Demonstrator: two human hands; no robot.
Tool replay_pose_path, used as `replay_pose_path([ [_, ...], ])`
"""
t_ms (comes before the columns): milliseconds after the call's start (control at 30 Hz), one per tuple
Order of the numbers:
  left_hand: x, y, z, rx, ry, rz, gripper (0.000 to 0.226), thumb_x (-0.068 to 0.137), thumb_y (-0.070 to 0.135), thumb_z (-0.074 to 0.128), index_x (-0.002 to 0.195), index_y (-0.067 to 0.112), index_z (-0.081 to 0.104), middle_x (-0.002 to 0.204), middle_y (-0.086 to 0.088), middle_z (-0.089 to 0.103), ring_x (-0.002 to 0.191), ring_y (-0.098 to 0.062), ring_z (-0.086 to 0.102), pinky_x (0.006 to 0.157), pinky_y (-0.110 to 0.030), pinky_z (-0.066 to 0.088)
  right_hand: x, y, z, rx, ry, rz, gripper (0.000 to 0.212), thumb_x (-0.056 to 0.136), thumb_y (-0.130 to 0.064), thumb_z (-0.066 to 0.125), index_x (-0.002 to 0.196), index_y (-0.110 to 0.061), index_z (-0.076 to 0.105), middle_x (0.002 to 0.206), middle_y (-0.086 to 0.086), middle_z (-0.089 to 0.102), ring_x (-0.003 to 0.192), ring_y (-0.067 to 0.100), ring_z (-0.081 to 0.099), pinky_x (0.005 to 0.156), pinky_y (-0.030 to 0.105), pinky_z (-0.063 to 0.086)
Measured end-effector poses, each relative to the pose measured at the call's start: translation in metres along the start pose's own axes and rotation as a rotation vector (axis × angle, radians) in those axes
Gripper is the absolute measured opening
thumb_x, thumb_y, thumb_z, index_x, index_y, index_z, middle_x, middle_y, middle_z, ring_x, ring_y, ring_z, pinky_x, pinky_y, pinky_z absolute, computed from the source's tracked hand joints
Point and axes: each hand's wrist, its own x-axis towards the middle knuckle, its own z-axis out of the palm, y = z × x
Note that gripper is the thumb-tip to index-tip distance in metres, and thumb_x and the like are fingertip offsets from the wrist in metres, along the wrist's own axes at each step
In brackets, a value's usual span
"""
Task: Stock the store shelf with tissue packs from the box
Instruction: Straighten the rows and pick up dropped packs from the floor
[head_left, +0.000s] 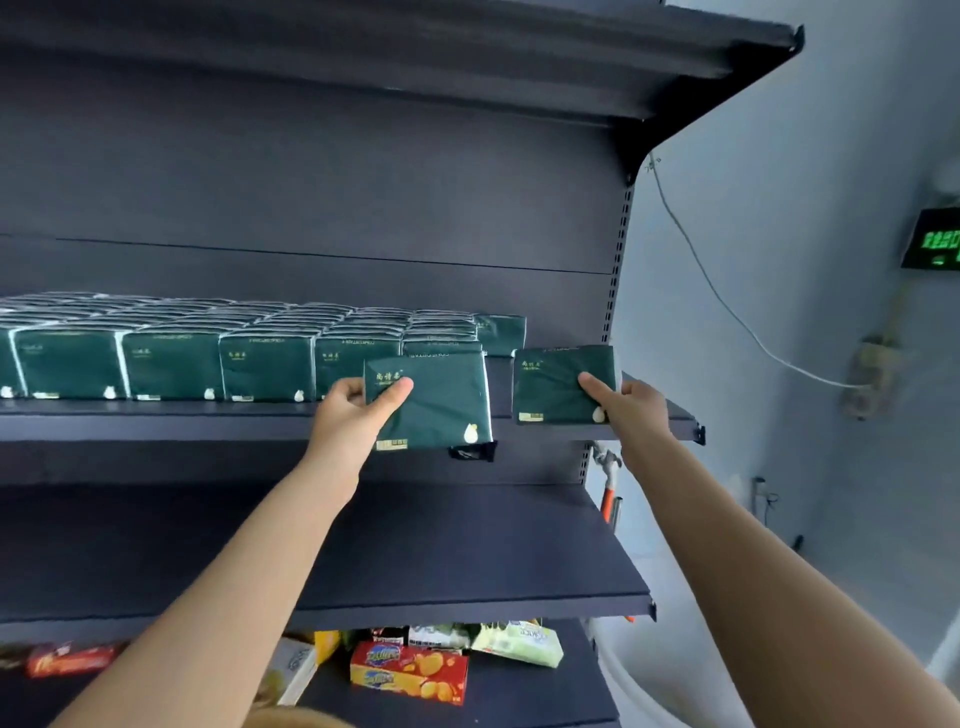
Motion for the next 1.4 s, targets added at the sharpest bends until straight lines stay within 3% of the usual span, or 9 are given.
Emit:
replay_pose_path([
  [200, 0.058, 0.007, 0.049, 0.104, 0.067, 0.094, 0.026, 0.082, 0.03, 0.071, 0.1, 0.017, 0.056, 0.088, 0.015, 0.061, 0.079, 0.004, 0.055, 0.062, -0.014, 0.037, 0.115, 0.002, 0.047, -0.101, -0.119, -0.078, 0.034, 0.081, -0.038, 0.072, 0.069, -0.011, 0.056, 0.061, 0.002, 0.058, 0.067, 0.021, 0.057, 0.07, 0.032, 0.048],
  [300, 0.082, 0.004, 0.061, 0.098, 0.125, 0.104, 0.026, 0.084, 0.031, 0.068, 0.102, 0.02, 0.053, 0.087, 0.018, 0.057, 0.077, 0.006, 0.053, 0.06, -0.012, 0.035, 0.164, 0.015, 0.077, -0.118, -0.13, -0.106, 0.033, 0.081, -0.034, 0.072, 0.067, -0.012, 0.052, 0.062, 0.002, 0.056, 0.068, 0.022, 0.056, 0.069, 0.032, 0.045],
  [467, 0.114, -0.008, 0.066, 0.178, 0.202, 0.167, 0.028, 0.084, 0.034, 0.067, 0.104, 0.021, 0.054, 0.093, 0.015, 0.058, 0.083, 0.005, 0.051, 0.064, -0.015, 0.035, 0.222, 0.037, 0.121, -0.154, -0.124, -0.128, 0.031, 0.083, -0.031, 0.071, 0.091, -0.009, 0.051, 0.086, 0.004, 0.057, 0.084, 0.024, 0.056, 0.068, 0.027, 0.037],
  [633, 0.139, -0.013, 0.071, 0.227, 0.231, 0.244, 0.027, 0.081, 0.033, 0.069, 0.101, 0.022, 0.055, 0.094, 0.015, 0.061, 0.086, 0.001, 0.055, 0.068, -0.015, 0.04, 0.265, 0.046, 0.152, -0.223, -0.103, -0.123, 0.03, 0.085, -0.032, 0.067, 0.094, -0.007, 0.053, 0.1, 0.015, 0.064, 0.096, 0.03, 0.059, 0.069, 0.028, 0.035],
  [800, 0.16, -0.013, 0.078, 0.234, 0.218, 0.268, 0.024, 0.08, 0.035, 0.069, 0.097, 0.025, 0.057, 0.091, 0.016, 0.062, 0.087, 0.001, 0.057, 0.065, -0.016, 0.04, 0.297, 0.053, 0.18, -0.277, -0.085, -0.12, 0.045, 0.089, -0.035, 0.061, 0.115, -0.001, 0.049, 0.118, 0.018, 0.055, 0.096, 0.03, 0.054, 0.072, 0.028, 0.035],
  [1000, 0.169, -0.014, 0.076, 0.216, 0.187, 0.251, 0.024, 0.075, 0.043, 0.069, 0.092, 0.028, 0.062, 0.092, 0.014, 0.067, 0.089, -0.004, 0.061, 0.072, -0.022, 0.045, 0.31, 0.067, 0.201, -0.432, -0.136, -0.1, 0.045, 0.094, -0.038, 0.052, 0.115, 0.001, 0.043, 0.111, 0.018, 0.06, 0.102, 0.035, 0.057, 0.07, 0.032, 0.038],
  [1200, 0.168, -0.013, 0.08, 0.258, 0.161, 0.262, 0.025, 0.074, 0.045, 0.069, 0.092, 0.029, 0.062, 0.093, 0.015, 0.067, 0.091, -0.005, 0.061, 0.079, -0.026, 0.048, 0.321, 0.075, 0.201, -0.447, -0.144, -0.109, 0.039, 0.089, -0.042, 0.058, 0.102, -0.008, 0.044, 0.098, 0.015, 0.066, 0.091, 0.031, 0.063, 0.066, 0.031, 0.04],
  [1400, 0.158, -0.007, 0.082, 0.257, 0.167, 0.269, 0.025, 0.074, 0.042, 0.07, 0.093, 0.028, 0.062, 0.095, 0.013, 0.067, 0.094, -0.008, 0.061, 0.084, -0.031, 0.049, 0.325, 0.07, 0.199, -0.43, -0.162, -0.054, 0.049, 0.084, -0.047, 0.063, 0.105, -0.007, 0.044, 0.099, 0.015, 0.066, 0.095, 0.031, 0.062, 0.072, 0.034, 0.049],
])
